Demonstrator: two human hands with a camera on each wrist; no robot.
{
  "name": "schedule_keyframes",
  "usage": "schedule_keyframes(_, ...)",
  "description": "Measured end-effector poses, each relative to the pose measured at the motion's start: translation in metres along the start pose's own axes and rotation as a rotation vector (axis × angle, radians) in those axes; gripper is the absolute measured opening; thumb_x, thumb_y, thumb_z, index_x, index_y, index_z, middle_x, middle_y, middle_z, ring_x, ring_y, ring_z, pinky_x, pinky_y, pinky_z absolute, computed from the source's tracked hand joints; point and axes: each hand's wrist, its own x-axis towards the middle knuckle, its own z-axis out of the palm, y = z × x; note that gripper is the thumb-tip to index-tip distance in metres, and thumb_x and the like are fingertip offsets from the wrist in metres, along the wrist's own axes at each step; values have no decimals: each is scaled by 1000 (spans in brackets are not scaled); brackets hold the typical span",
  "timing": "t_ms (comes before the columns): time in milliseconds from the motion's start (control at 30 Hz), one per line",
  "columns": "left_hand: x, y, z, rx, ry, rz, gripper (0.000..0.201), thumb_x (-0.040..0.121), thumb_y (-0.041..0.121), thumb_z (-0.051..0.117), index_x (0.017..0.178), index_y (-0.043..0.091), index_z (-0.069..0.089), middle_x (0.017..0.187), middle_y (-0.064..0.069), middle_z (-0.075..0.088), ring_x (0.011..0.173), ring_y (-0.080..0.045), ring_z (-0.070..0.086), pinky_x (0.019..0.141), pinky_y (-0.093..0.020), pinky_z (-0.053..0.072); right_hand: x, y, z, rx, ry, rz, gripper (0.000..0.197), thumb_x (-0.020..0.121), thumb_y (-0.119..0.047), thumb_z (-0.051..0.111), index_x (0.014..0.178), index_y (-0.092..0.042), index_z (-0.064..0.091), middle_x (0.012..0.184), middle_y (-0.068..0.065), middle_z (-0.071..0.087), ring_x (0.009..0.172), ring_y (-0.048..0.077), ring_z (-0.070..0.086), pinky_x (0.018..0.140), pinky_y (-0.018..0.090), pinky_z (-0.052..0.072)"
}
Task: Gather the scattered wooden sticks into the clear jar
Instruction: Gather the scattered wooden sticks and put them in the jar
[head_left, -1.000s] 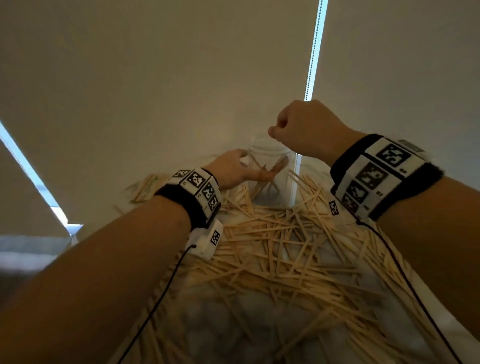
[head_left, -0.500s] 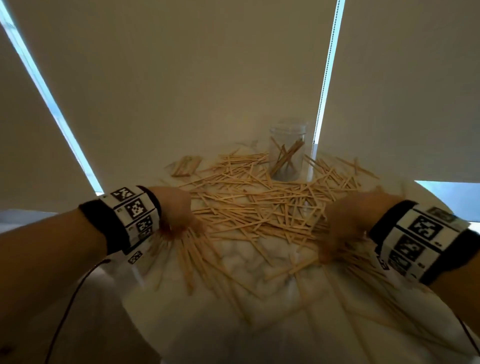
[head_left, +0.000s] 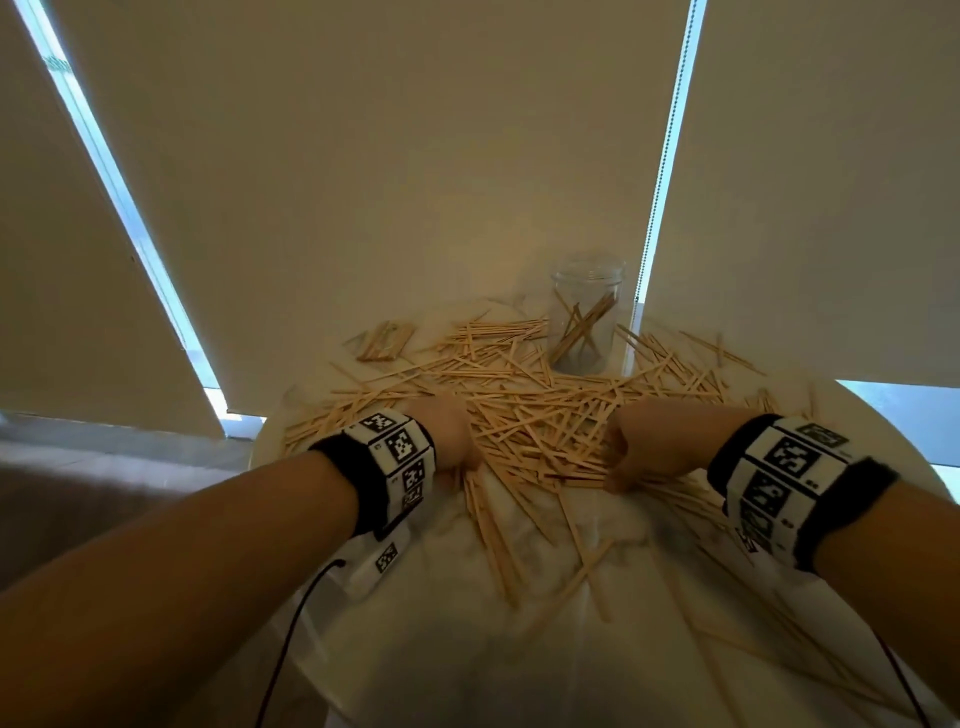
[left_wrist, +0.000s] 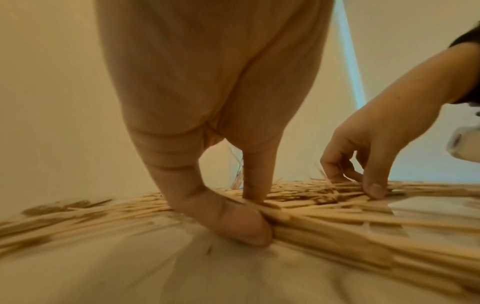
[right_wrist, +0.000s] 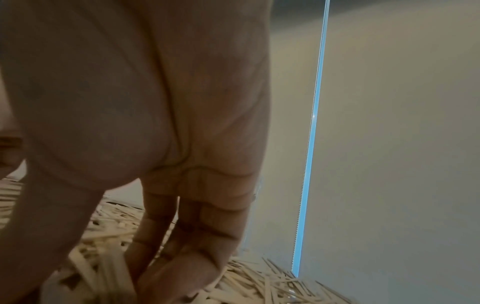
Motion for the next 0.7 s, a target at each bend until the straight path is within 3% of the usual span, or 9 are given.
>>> schedule_keyframes(67, 3, 3, -1, -96, -25, -26, 20, 92, 26, 75, 85, 8, 71, 87, -8, 70, 84, -23, 68, 84, -38, 60, 3, 4, 1, -2, 14, -29, 39, 85, -46, 70, 104, -13, 69, 101, 5, 68, 90, 22, 62, 77, 33, 50)
schedule_keyframes(167, 10, -1, -1, -456, -112, -137, 20, 94, 4, 70, 75, 0, 64, 74, -13, 68, 66, -26, 69, 57, -34, 62, 6, 7, 4, -36, 41, -51, 30, 86, -39, 67, 94, -10, 67, 88, 4, 65, 75, 18, 56, 65, 28, 47)
schedule_keyframes(233, 15, -7, -2, -629, -133, -187, 12, 95, -2, 66, 83, -4, 66, 83, -20, 73, 72, -31, 74, 70, -44, 65, 6, 8, 5, -70, 70, -55, 20, 90, -31, 61, 91, -11, 63, 77, 0, 56, 66, 14, 48, 58, 25, 41)
schedule_keyframes(300, 19, -11, -3, -715, -111, -194, 10, 98, 3, 62, 93, -4, 67, 90, -21, 74, 80, -32, 75, 82, -50, 63, 5, 10, 5, -53, 89, -59, 14, 94, -25, 55, 90, -13, 60, 75, -2, 51, 63, 12, 45, 58, 24, 39)
schedule_keyframes(433, 22, -11, -4, -924, -87, -162, 25, 106, 8, 44, 92, -3, 61, 72, -16, 66, 64, -27, 67, 76, -48, 64, 6, 22, -1, 36, 98, -69, 17, 99, -20, 48, 85, -14, 54, 78, -1, 50, 65, 13, 43, 57, 23, 36)
schedule_keyframes(500, 21, -7, -4, -1007, -86, -151, 27, 106, 5, 37, 87, 2, 57, 67, -12, 60, 57, -23, 60, 64, -42, 62, 5, 29, -9, 116, 130, -76, 16, 99, -19, 49, 86, -13, 57, 81, 0, 56, 68, 14, 49, 60, 23, 40)
schedule_keyframes(600, 28, 4, -1, -1076, -38, -109, 24, 102, 5, 35, 84, 9, 51, 61, -5, 47, 46, -15, 41, 46, -29, 41, 2, 33, -21, 231, 184, -92, 19, 97, -17, 52, 79, -22, 58, 81, -4, 63, 71, 13, 58, 62, 24, 43)
schedule_keyframes(700, 33, 21, 0, -1118, 11, -76, 23, 109, 25, 38, 95, 12, 51, 66, -2, 40, 49, -12, 33, 42, -24, 31, 2, 27, -29, 273, 230, -101, 22, 100, -27, 51, 78, -26, 55, 75, -10, 60, 68, 7, 55, 58, 22, 36)
